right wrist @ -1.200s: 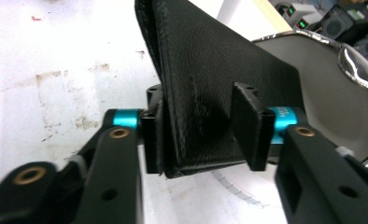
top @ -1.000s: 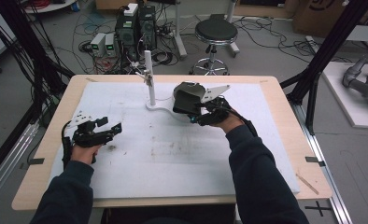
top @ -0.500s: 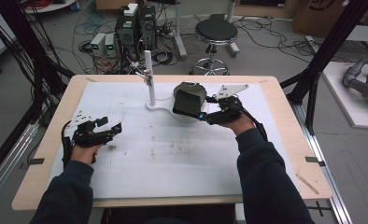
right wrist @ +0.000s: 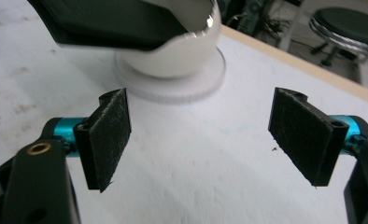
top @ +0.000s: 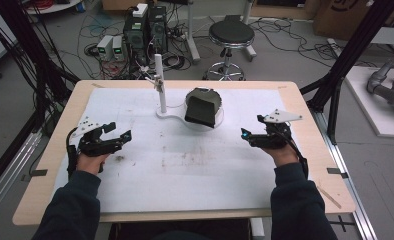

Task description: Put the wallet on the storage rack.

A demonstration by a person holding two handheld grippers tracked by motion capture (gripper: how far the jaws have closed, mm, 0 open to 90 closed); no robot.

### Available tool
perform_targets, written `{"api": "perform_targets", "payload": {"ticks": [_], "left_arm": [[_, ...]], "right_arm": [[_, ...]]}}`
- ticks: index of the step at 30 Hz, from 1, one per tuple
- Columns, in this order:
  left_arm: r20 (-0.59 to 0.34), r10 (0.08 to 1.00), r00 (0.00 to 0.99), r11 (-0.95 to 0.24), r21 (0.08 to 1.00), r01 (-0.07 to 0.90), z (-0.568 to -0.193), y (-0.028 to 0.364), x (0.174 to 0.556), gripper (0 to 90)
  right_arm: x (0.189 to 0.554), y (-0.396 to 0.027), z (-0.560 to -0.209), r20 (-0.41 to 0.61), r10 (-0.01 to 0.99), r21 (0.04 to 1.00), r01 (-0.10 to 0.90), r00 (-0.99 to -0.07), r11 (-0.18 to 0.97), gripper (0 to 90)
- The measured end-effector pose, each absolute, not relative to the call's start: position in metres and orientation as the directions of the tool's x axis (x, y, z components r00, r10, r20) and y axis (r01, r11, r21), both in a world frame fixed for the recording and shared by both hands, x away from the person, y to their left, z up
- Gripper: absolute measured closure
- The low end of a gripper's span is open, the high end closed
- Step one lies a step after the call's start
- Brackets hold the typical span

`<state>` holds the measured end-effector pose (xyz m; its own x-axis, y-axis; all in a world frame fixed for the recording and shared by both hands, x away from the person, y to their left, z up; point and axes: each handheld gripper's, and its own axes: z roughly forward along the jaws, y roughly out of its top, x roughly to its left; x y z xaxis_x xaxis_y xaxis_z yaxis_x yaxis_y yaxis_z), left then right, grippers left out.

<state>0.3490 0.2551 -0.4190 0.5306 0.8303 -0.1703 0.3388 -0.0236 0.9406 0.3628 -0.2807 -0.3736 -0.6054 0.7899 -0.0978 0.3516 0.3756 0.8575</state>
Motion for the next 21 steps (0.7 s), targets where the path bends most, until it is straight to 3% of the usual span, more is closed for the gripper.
{"api": "perform_targets", "payload": {"ticks": [9, 21], "left_arm": [[-0.166, 0.832, 0.529, -0.026, 0.941, 0.337, -0.420, 0.255, 0.350, 21.5], [-0.160, 0.828, 0.538, -0.032, 0.944, 0.329, -0.417, 0.254, 0.345, 21.5]], "right_arm": [[0.347, -0.300, -0.406, -0.031, 0.841, 0.852, 0.425, -0.541, 0.305, 21.0], [0.340, -0.301, -0.407, -0.066, 0.846, 0.848, 0.417, -0.529, 0.327, 21.0]]}}
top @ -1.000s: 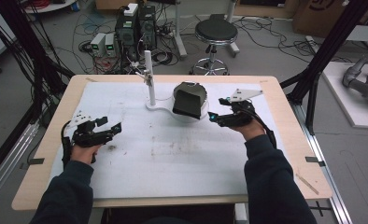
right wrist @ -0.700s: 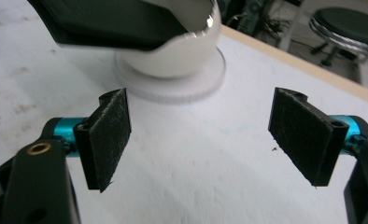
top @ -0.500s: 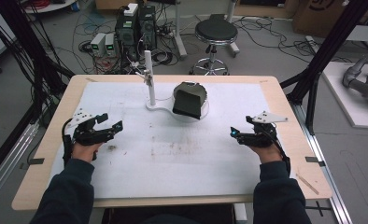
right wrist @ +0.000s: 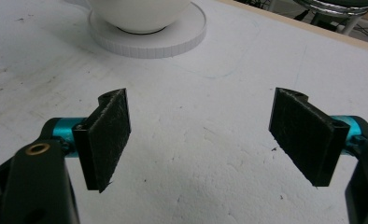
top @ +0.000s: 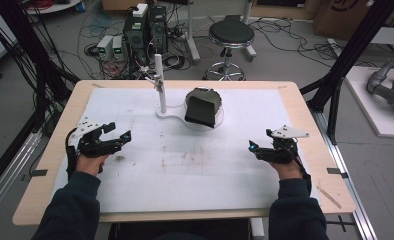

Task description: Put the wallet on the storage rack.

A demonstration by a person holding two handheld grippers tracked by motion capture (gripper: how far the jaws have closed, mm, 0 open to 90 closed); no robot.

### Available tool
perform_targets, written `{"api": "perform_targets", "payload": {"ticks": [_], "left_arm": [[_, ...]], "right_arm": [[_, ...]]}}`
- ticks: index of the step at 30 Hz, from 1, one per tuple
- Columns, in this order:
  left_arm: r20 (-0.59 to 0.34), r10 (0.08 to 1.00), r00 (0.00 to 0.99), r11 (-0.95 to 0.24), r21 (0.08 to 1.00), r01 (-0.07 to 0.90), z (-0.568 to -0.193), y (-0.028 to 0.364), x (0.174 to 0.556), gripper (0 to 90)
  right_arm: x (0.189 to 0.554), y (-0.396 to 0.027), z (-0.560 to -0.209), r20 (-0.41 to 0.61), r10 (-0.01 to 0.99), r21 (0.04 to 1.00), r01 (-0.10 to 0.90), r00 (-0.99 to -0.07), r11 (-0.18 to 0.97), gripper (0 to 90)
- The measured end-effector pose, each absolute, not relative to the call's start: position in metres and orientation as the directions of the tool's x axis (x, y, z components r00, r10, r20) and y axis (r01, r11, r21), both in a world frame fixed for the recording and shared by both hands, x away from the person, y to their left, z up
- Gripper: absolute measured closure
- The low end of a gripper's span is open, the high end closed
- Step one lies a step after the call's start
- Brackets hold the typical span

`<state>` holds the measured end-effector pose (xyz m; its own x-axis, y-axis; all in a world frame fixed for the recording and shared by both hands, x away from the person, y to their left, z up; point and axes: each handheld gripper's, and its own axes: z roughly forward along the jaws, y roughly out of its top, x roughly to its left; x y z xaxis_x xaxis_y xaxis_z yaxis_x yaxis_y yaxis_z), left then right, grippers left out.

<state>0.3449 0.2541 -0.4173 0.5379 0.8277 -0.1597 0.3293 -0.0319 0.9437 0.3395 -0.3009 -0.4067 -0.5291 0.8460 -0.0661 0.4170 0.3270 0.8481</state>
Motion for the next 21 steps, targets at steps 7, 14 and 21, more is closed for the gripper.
{"api": "perform_targets", "payload": {"ticks": [7, 14, 21], "left_arm": [[-0.165, 0.822, 0.545, -0.027, 0.945, 0.326, -0.4169, 0.2534, 0.3442, 21.5], [-0.167, 0.821, 0.546, -0.025, 0.945, 0.326, -0.4169, 0.2535, 0.3443, 21.5], [-0.169, 0.822, 0.543, -0.022, 0.945, 0.328, -0.4178, 0.2537, 0.3455, 21.5]], "right_arm": [[0.3390, -0.3046, -0.4076, -0.069, 0.854, 0.843, 0.428, -0.516, 0.326, 21.1], [0.3390, -0.3048, -0.4097, -0.076, 0.853, 0.835, 0.435, -0.517, 0.338, 21.0], [0.3385, -0.3064, -0.4112, -0.077, 0.851, 0.834, 0.435, -0.519, 0.340, 21.1]]}}
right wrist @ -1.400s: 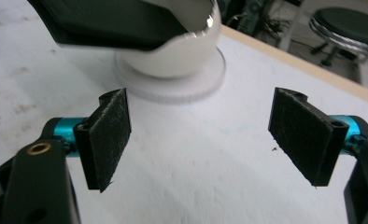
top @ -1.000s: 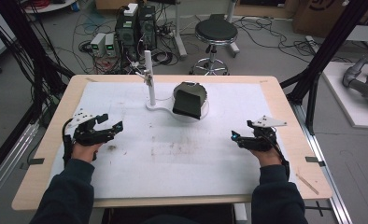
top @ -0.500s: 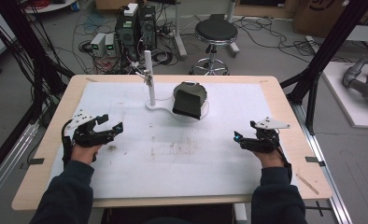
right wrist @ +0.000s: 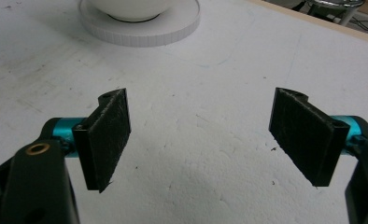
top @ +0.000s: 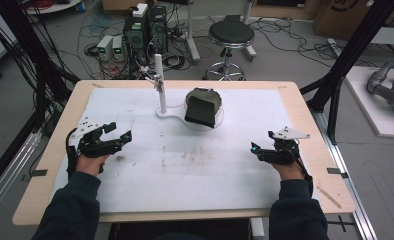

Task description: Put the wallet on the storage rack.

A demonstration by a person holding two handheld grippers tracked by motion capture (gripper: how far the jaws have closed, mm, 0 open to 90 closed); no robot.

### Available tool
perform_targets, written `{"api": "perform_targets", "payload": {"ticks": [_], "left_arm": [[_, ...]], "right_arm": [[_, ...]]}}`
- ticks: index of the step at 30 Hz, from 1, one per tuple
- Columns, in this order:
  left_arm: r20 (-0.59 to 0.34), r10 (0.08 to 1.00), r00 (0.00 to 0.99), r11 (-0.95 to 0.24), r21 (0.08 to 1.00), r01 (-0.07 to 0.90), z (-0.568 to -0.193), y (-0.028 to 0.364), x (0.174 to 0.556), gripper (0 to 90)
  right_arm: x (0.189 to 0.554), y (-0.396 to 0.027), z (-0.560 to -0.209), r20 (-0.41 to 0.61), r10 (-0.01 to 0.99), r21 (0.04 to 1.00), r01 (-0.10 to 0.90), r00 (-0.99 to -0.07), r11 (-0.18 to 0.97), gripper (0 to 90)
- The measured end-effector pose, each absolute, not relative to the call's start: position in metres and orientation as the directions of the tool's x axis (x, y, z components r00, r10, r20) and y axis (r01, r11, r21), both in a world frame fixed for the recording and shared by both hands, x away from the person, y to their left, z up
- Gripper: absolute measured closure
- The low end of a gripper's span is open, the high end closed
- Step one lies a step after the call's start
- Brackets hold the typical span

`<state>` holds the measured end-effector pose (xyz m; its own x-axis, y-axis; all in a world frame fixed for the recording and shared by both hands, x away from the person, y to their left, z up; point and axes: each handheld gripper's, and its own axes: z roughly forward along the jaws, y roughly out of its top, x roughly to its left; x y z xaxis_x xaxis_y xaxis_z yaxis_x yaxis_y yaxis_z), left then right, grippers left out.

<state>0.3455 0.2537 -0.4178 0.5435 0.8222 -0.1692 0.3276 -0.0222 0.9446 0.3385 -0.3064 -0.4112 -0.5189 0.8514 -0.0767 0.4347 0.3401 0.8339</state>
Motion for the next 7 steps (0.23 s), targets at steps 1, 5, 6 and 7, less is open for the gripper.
{"api": "perform_targets", "payload": {"ticks": [1, 5, 6, 7], "left_arm": [[-0.169, 0.823, 0.543, -0.023, 0.944, 0.330, -0.4181, 0.2538, 0.3458, 21.5], [-0.173, 0.826, 0.536, -0.018, 0.943, 0.333, -0.4192, 0.2548, 0.3474, 21.5], [-0.176, 0.827, 0.534, -0.015, 0.942, 0.334, -0.4194, 0.2548, 0.3477, 21.5], [-0.176, 0.827, 0.534, -0.015, 0.942, 0.334, -0.4194, 0.2548, 0.3477, 21.5]], "right_arm": [[0.3381, -0.3066, -0.4113, -0.074, 0.853, 0.833, 0.438, -0.517, 0.338, 21.0], [0.3368, -0.3082, -0.4121, -0.070, 0.854, 0.834, 0.439, -0.515, 0.333, 21.1], [0.3367, -0.3085, -0.4124, -0.071, 0.853, 0.836, 0.436, -0.517, 0.334, 21.1], [0.3370, -0.3092, -0.4125, -0.073, 0.853, 0.837, 0.433, -0.516, 0.334, 21.0]]}}
